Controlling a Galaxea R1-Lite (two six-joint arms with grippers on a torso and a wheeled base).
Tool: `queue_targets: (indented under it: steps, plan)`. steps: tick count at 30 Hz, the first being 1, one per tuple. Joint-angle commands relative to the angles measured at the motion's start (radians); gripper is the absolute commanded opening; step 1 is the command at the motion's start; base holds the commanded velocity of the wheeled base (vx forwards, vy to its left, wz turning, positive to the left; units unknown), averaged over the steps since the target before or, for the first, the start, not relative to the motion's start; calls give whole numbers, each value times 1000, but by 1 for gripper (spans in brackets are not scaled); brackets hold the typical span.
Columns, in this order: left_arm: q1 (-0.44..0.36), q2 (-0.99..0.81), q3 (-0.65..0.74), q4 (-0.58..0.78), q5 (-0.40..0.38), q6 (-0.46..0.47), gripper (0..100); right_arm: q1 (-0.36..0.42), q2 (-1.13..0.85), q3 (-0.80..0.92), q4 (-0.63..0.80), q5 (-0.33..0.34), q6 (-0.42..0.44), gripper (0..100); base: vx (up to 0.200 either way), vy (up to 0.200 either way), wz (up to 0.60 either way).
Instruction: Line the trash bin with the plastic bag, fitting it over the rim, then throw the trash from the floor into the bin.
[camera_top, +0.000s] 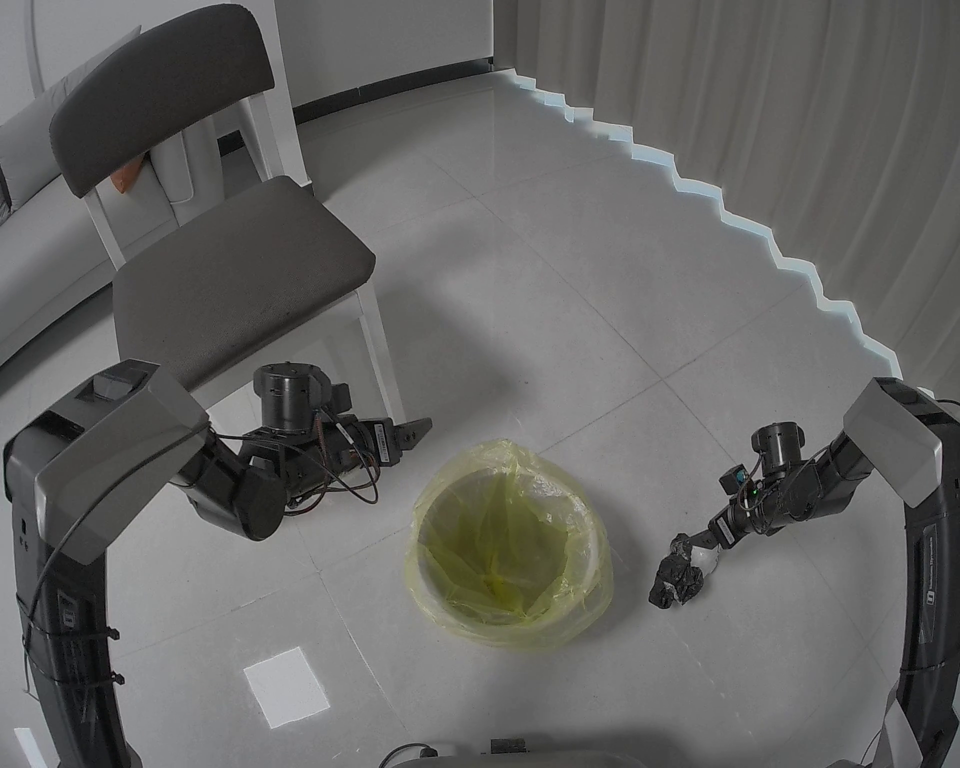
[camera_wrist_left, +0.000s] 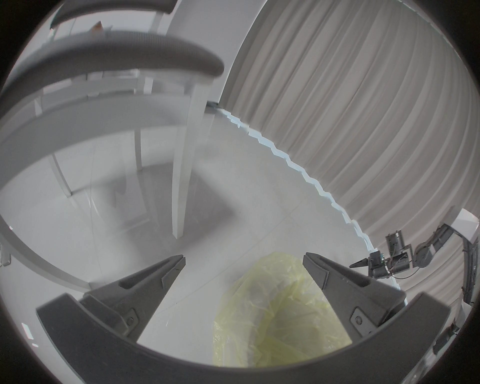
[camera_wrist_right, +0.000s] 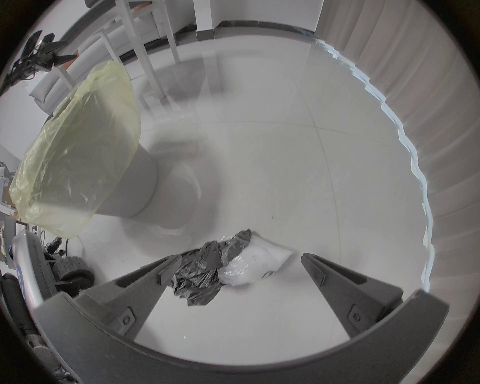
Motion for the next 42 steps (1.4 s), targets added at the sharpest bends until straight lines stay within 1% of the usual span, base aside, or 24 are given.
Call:
queue_targets:
  steps: [1,3,4,6,7,10,14,15,17,23,29,35,39,42]
  plan:
    - [16,-84,114,-109,-5,-2,100,-23,42,-182,40,29,3,100,0,0,0]
    - [17,-92,131,-115,-5,-2,100,-24,53,-223,72,41,3,100,0,0,0]
    - [17,-104,157,-123,-3,0,100,-30,70,-294,145,49,3,100,0,0,0]
    - [16,-107,171,-126,0,0,100,-32,85,-332,195,49,3,100,0,0,0]
    - [13,-110,185,-127,1,1,100,-30,116,-378,251,43,3,100,0,0,0]
    - [8,-113,197,-129,3,1,100,-32,166,-424,274,36,-2,100,0,0,0]
    - [2,-110,227,-172,7,1,100,-38,271,-533,291,23,1,100,0,0,0]
    - [2,-107,238,-193,7,3,100,-41,301,-567,310,1,6,100,0,0,0]
    - [2,-106,249,-207,7,3,100,-43,320,-591,346,-11,7,100,0,0,0]
    - [10,-103,255,-212,7,3,100,-49,330,-646,432,-16,26,100,0,0,0]
    - [2,-83,254,-223,9,4,100,-53,386,-738,521,-16,37,100,0,0,0]
    - [-1,-67,254,-246,17,6,100,-53,444,-738,641,-23,43,100,0,0,0]
    - [-1,-66,250,-246,17,6,100,-53,487,-738,678,-30,43,100,0,0,0]
    - [-1,-66,252,-247,18,6,100,-53,505,-738,679,-25,50,100,0,0,0]
